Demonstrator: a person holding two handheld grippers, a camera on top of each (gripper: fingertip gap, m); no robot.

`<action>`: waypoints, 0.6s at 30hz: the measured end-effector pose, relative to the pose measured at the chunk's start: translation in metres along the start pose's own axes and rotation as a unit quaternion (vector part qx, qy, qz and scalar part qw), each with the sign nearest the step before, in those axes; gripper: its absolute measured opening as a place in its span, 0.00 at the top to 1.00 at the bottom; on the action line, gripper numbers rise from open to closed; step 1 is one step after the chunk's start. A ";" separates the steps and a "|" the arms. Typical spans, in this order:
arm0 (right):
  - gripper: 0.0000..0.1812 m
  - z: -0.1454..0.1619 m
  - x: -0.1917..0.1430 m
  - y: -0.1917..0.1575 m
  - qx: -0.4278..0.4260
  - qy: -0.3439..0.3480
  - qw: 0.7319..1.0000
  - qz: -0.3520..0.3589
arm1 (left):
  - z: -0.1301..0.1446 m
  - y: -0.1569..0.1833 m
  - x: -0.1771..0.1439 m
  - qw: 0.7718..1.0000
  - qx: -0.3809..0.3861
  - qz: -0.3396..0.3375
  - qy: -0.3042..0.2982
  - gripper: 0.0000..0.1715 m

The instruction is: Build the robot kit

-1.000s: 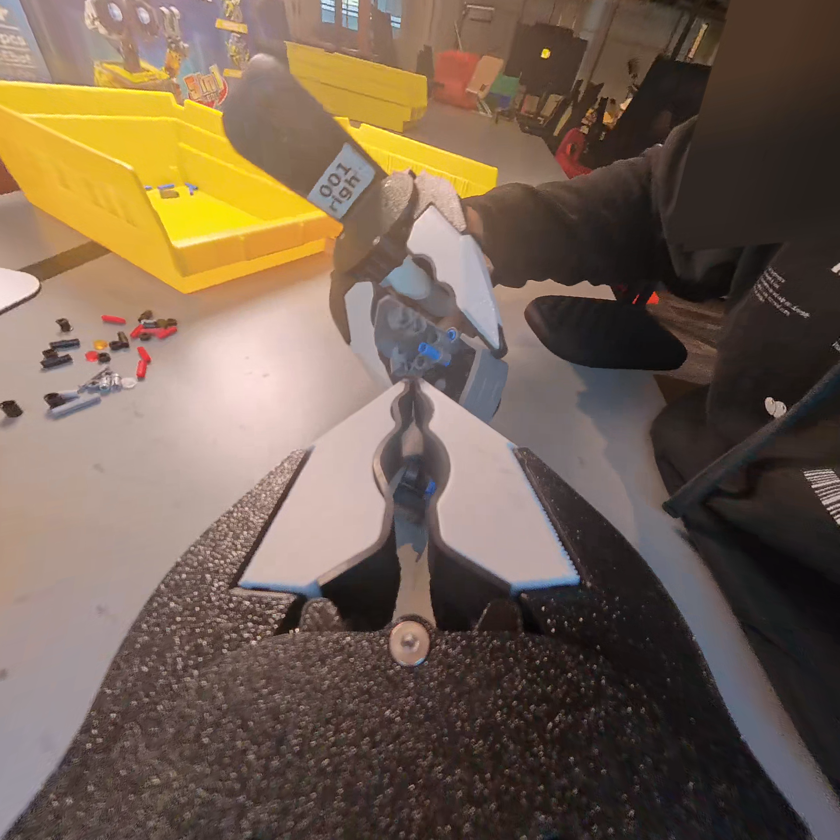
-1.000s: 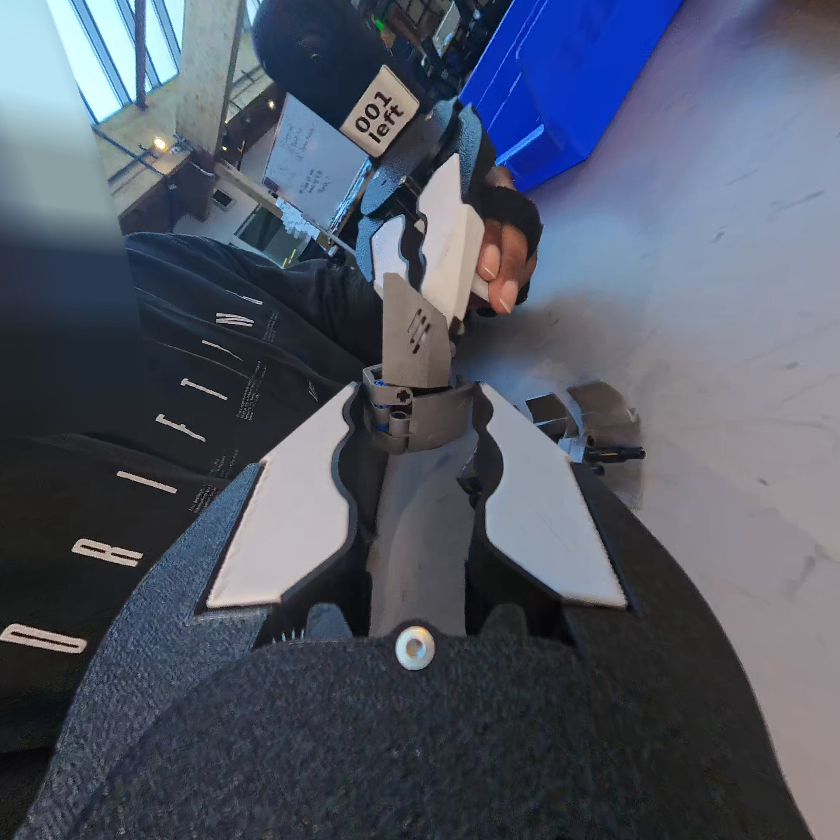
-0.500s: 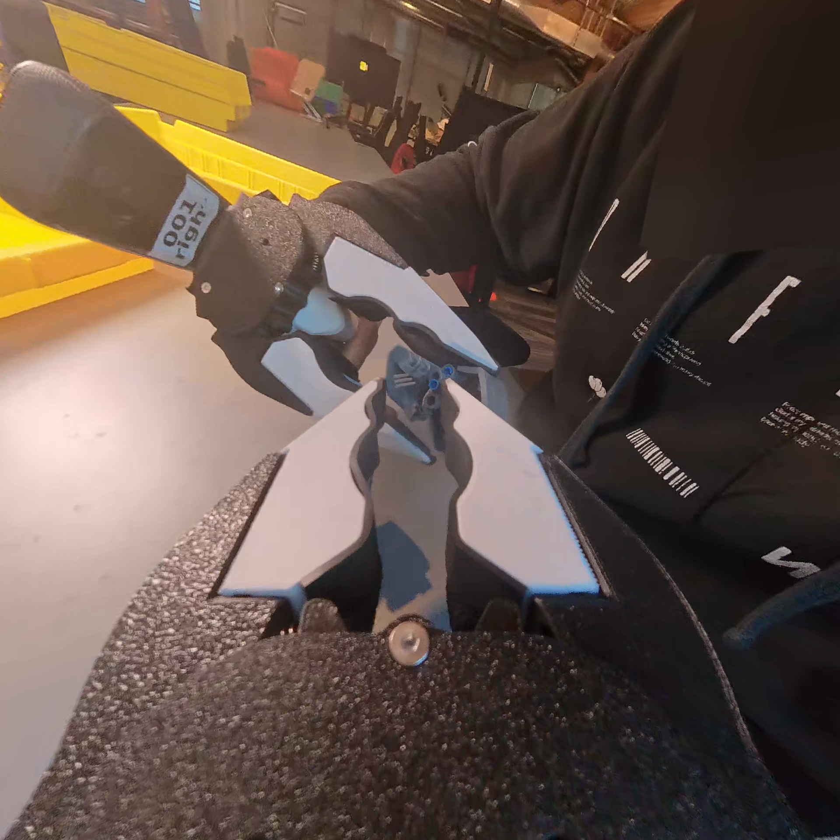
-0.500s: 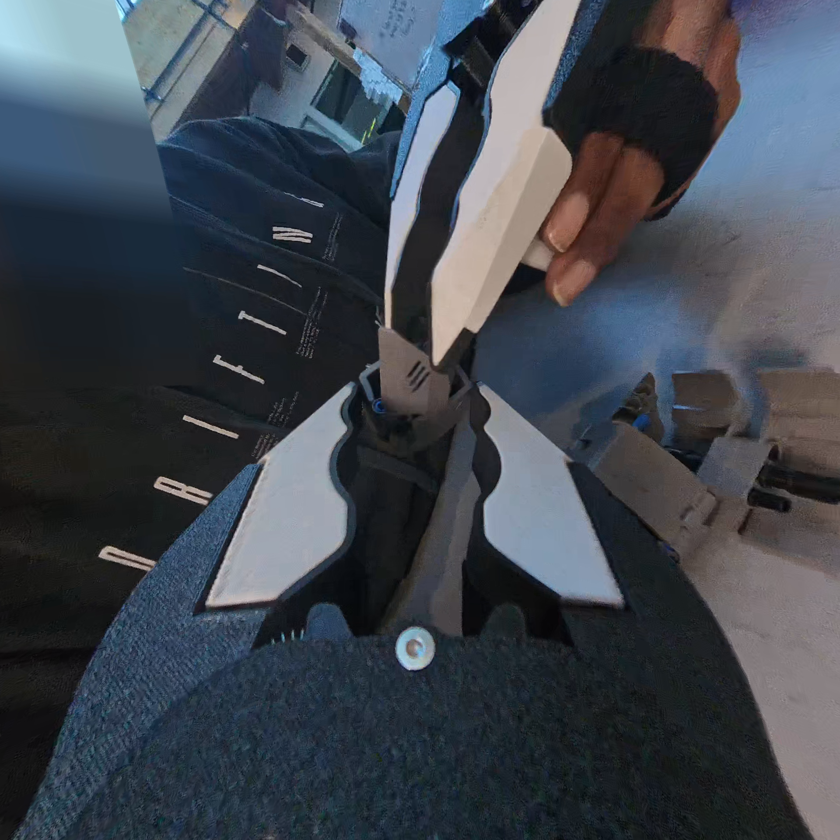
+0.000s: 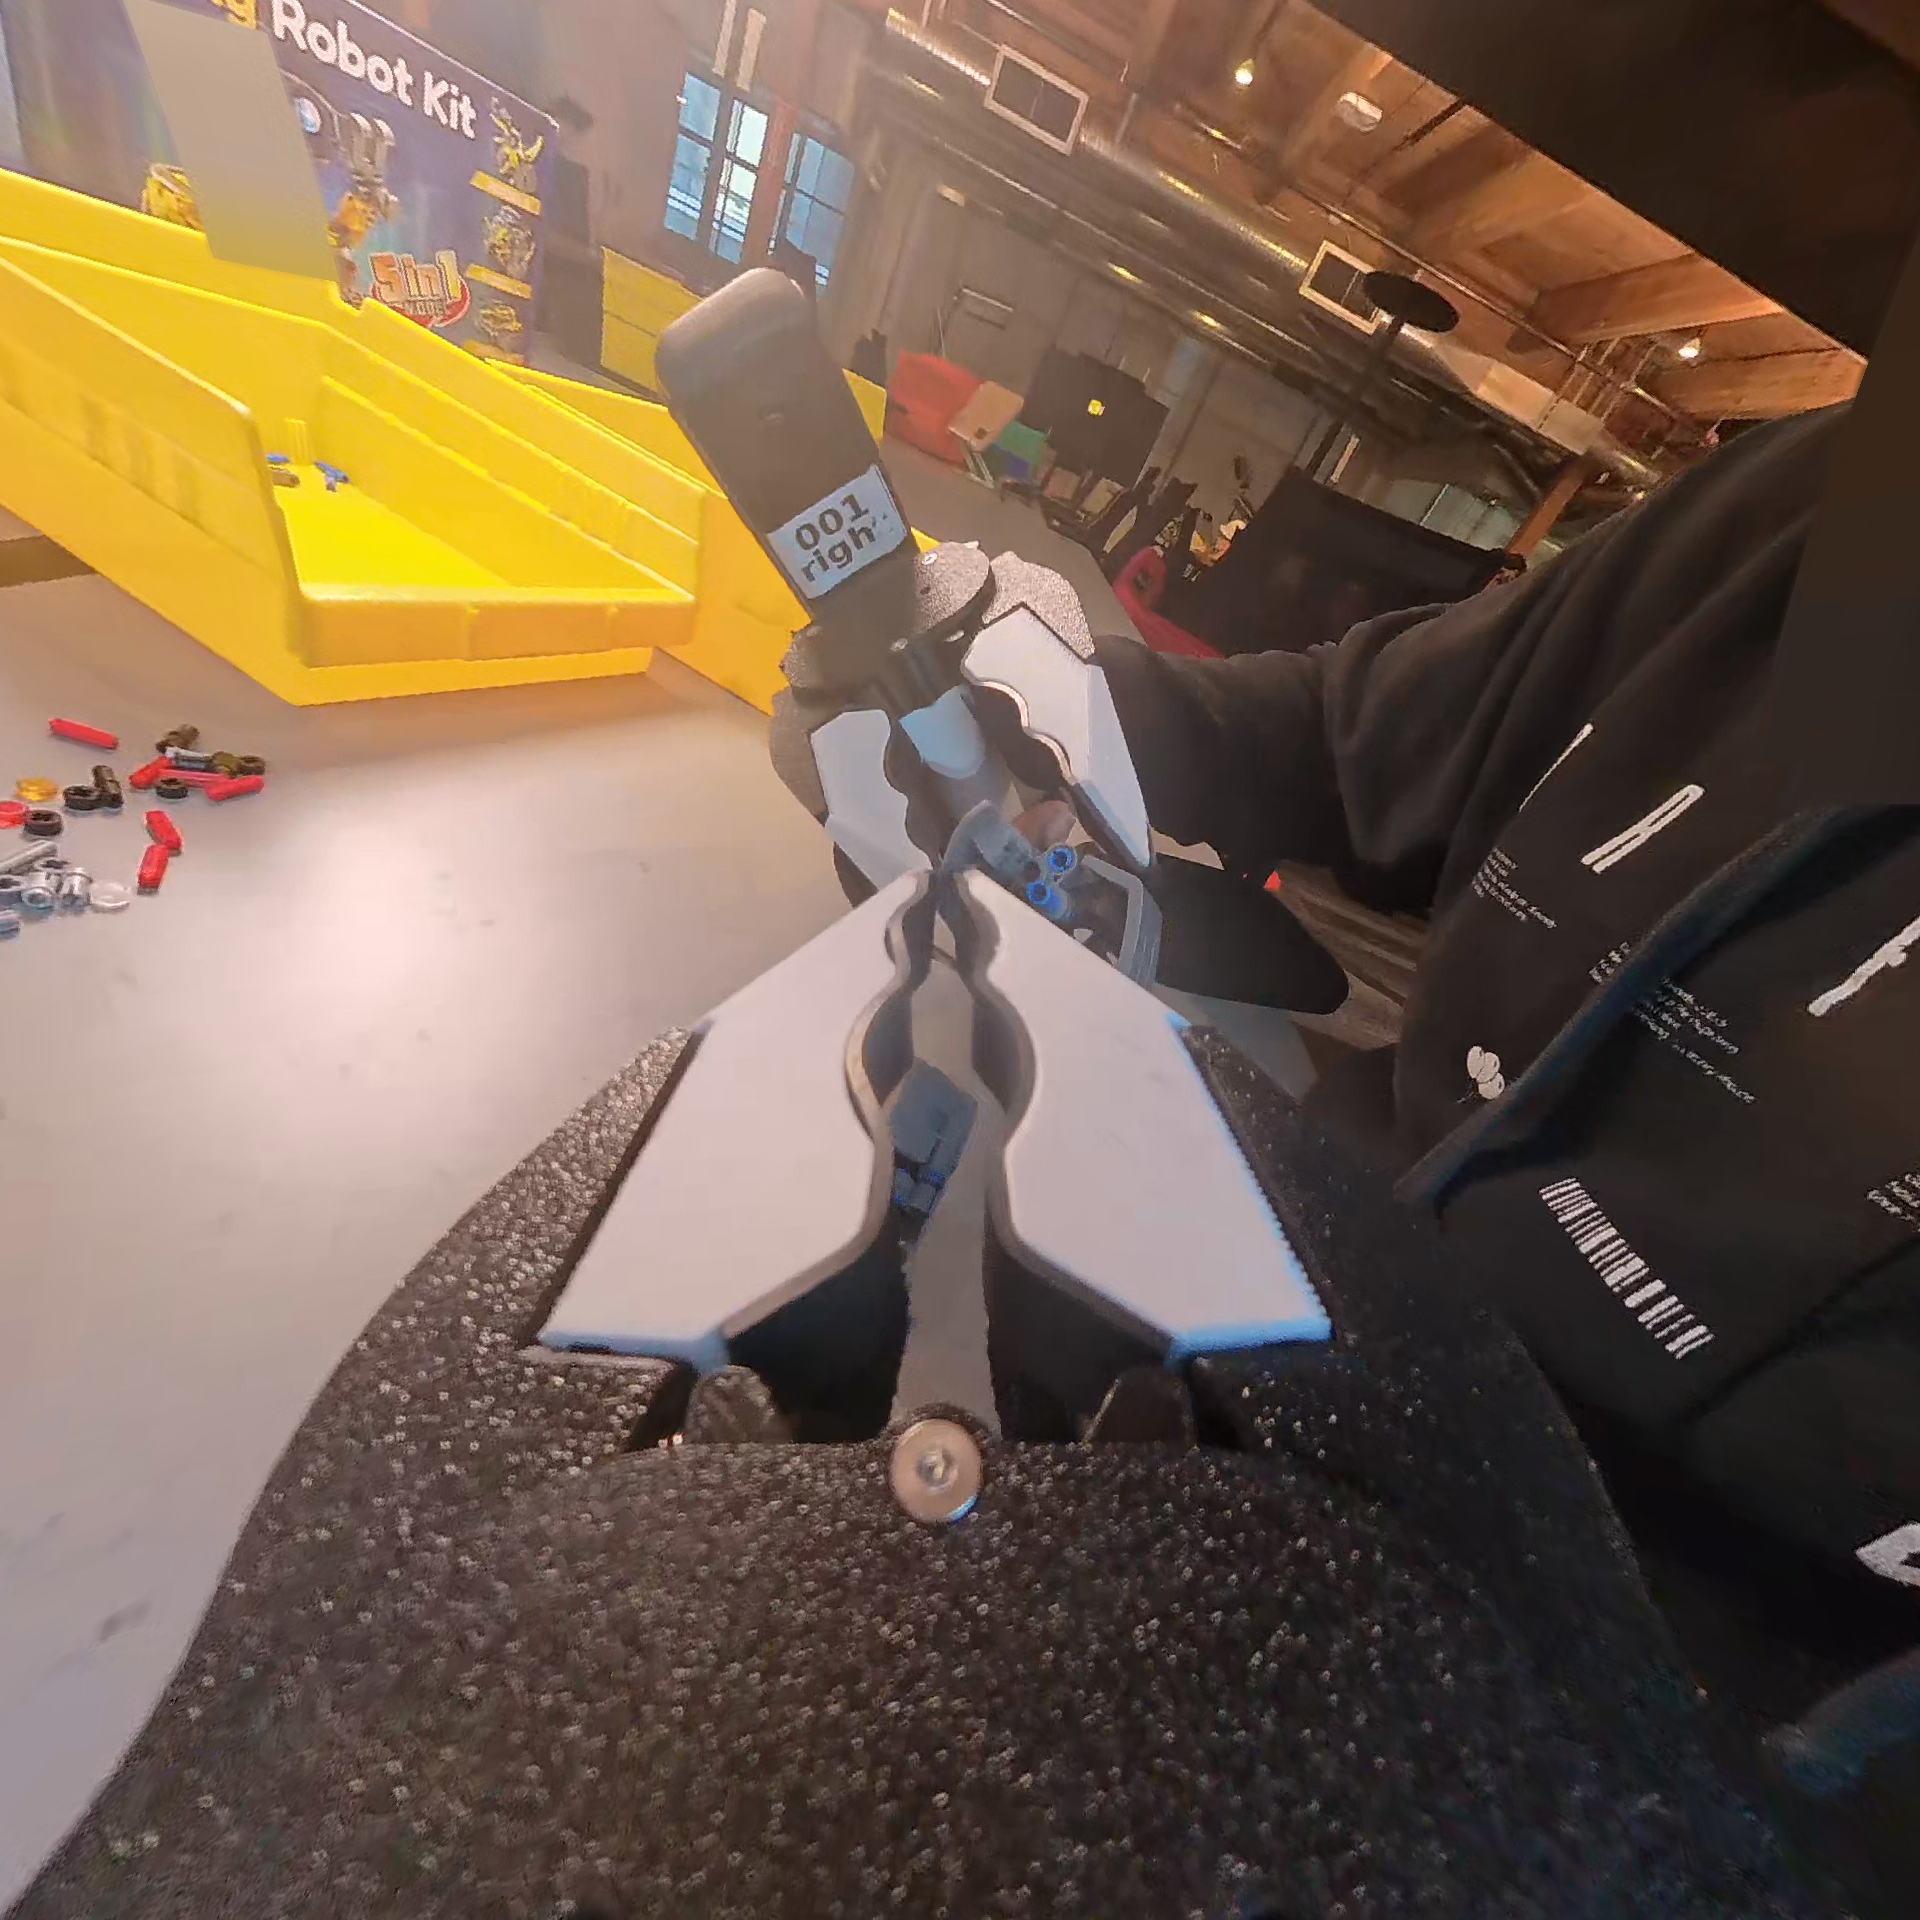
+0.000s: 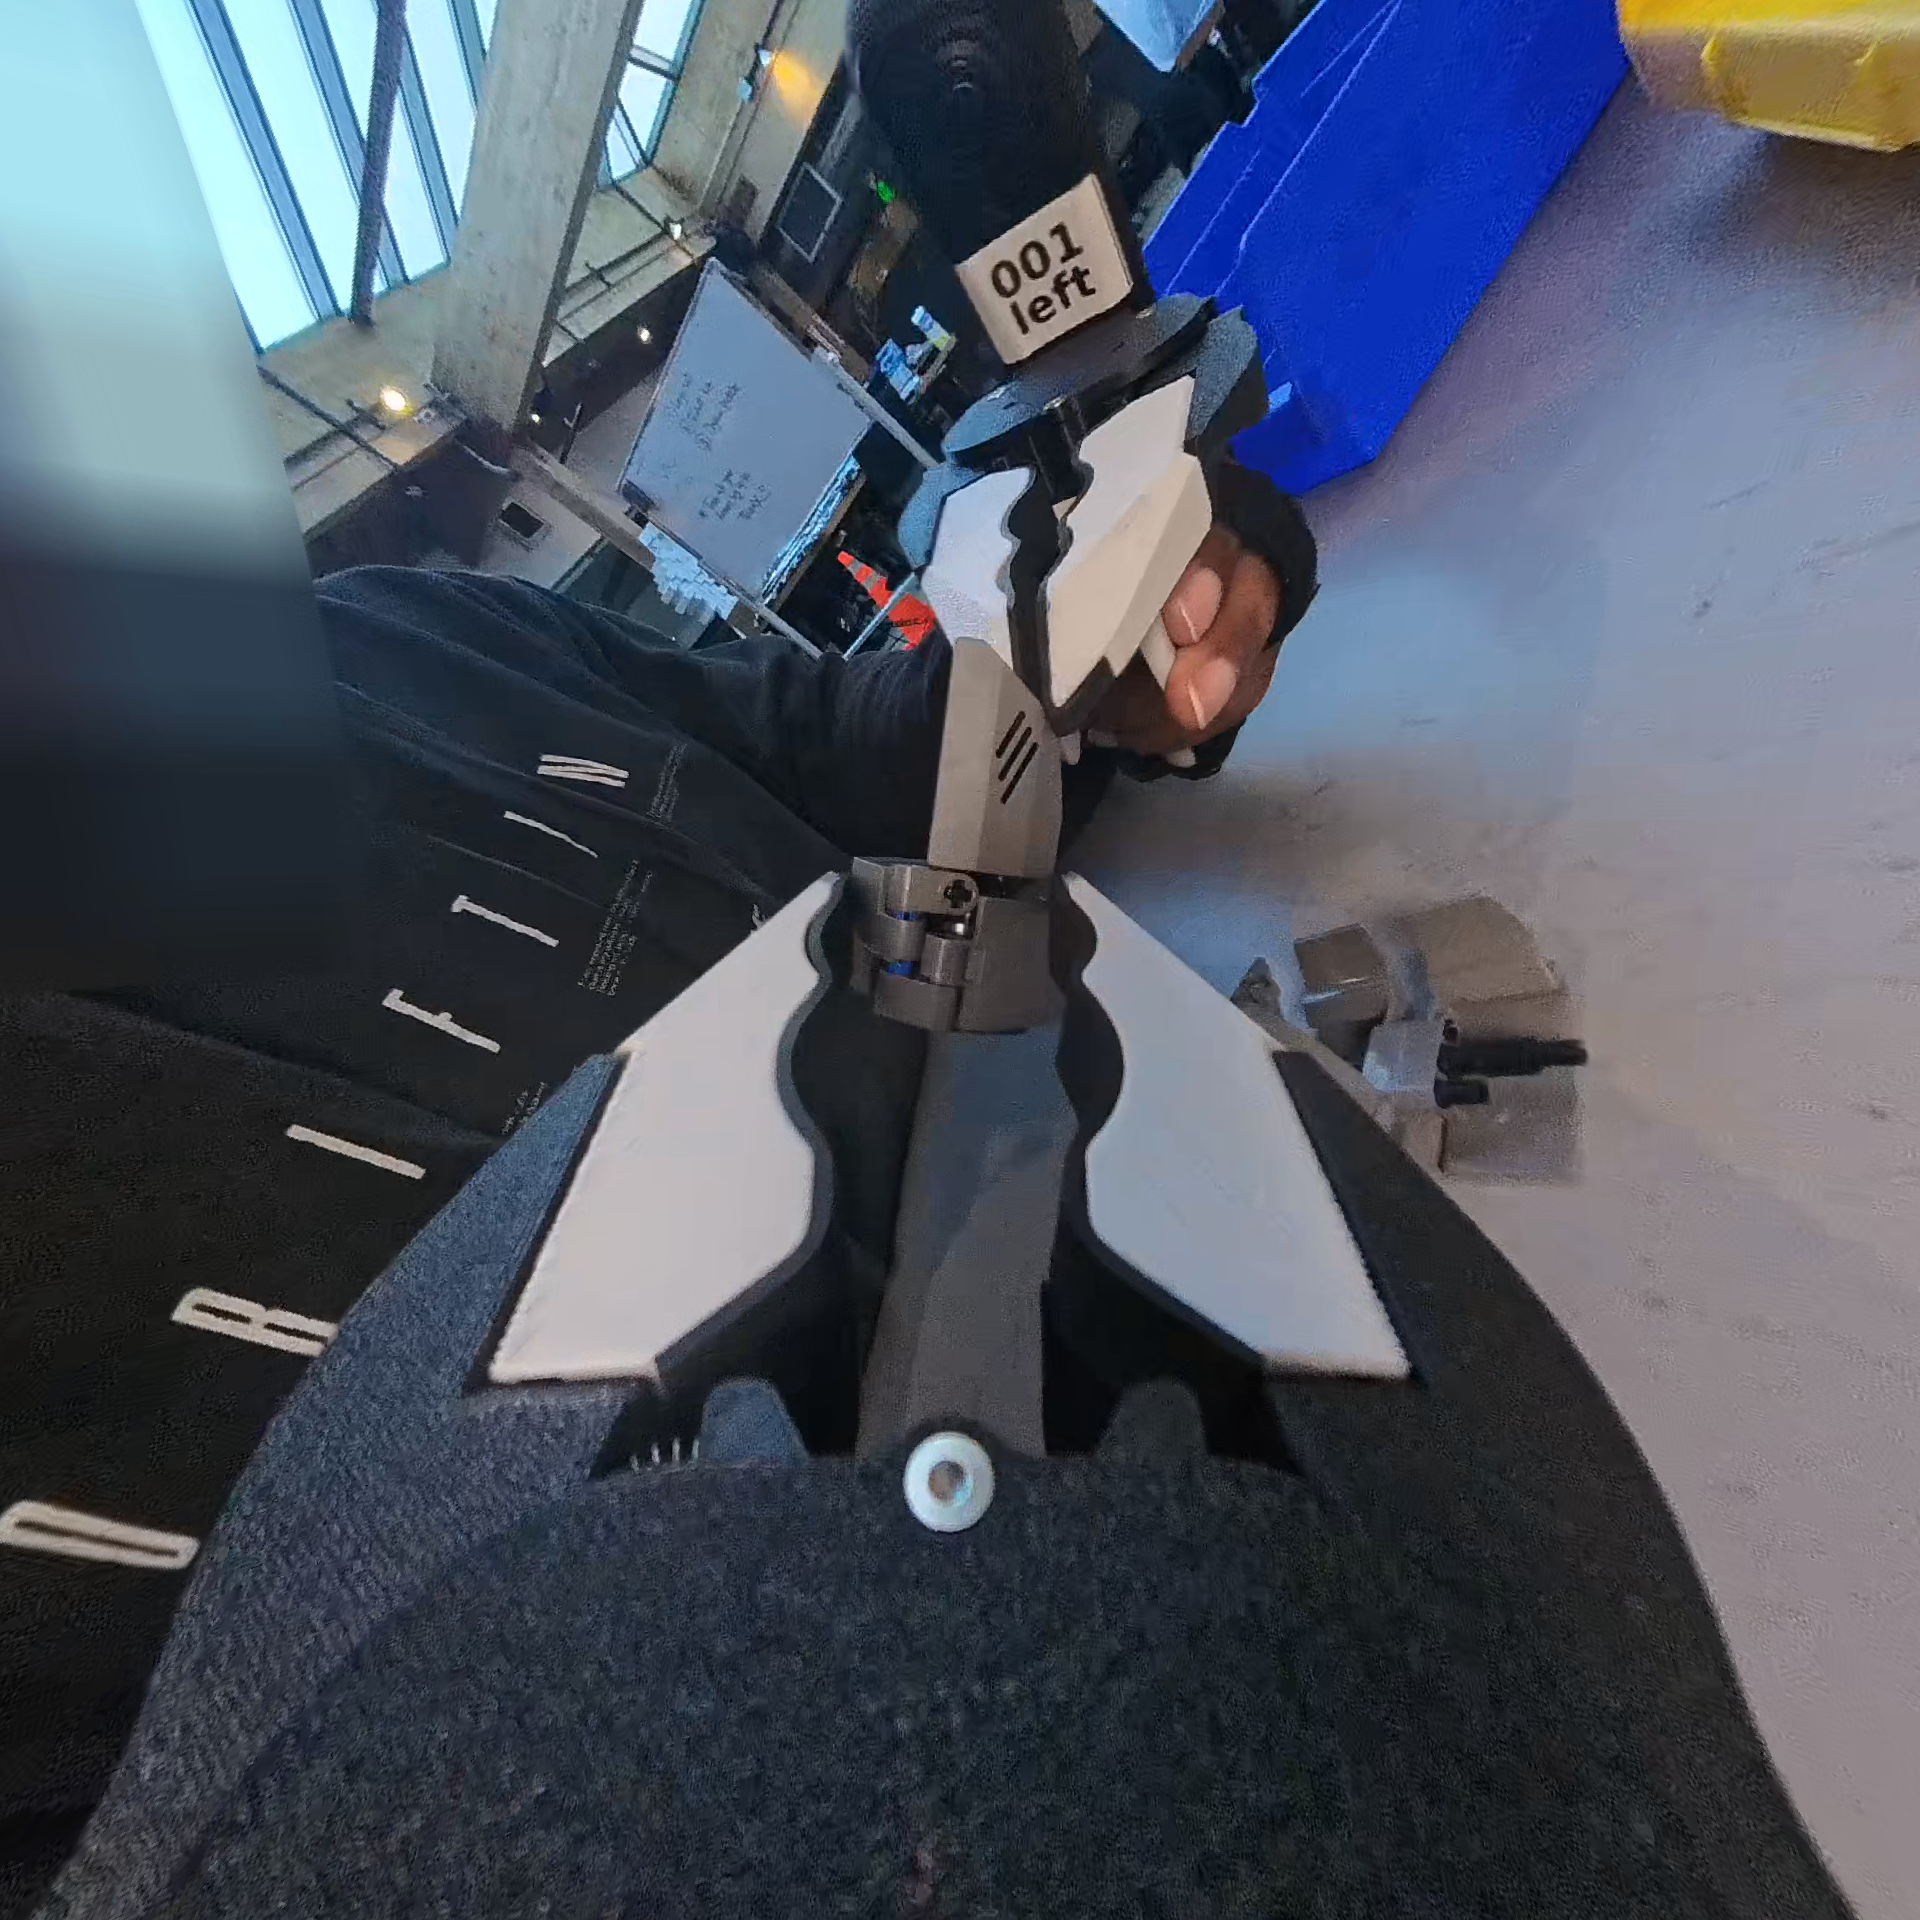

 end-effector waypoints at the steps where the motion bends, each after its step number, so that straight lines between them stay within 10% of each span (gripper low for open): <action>1: 0.80 0.001 0.001 -0.001 -0.004 -0.003 1.000 0.001 | 0.001 0.001 0.000 1.000 0.003 0.003 -0.006 0.99; 5: 0.80 0.007 0.004 -0.010 0.003 -0.051 0.997 -0.055 | -0.001 0.013 0.004 0.997 0.042 0.056 -0.032 0.81; 11: 0.80 0.002 0.011 -0.016 -0.009 -0.116 0.990 -0.082 | -0.006 0.024 0.018 0.990 0.078 0.087 -0.079 0.93; 18: 0.67 -0.023 -0.011 -0.010 -0.170 0.094 0.974 0.114 | -0.025 0.007 -0.008 0.994 0.086 -0.058 0.026 0.96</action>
Point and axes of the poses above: each gripper's, where its closed fingertips meet, x out along the fingers, z out of its underside, y = z × x across the jaws, the point moved 6 cm from there along -x, back along the fingers, and after that the axes turned 14 degrees about z, right-handed, at the moved point
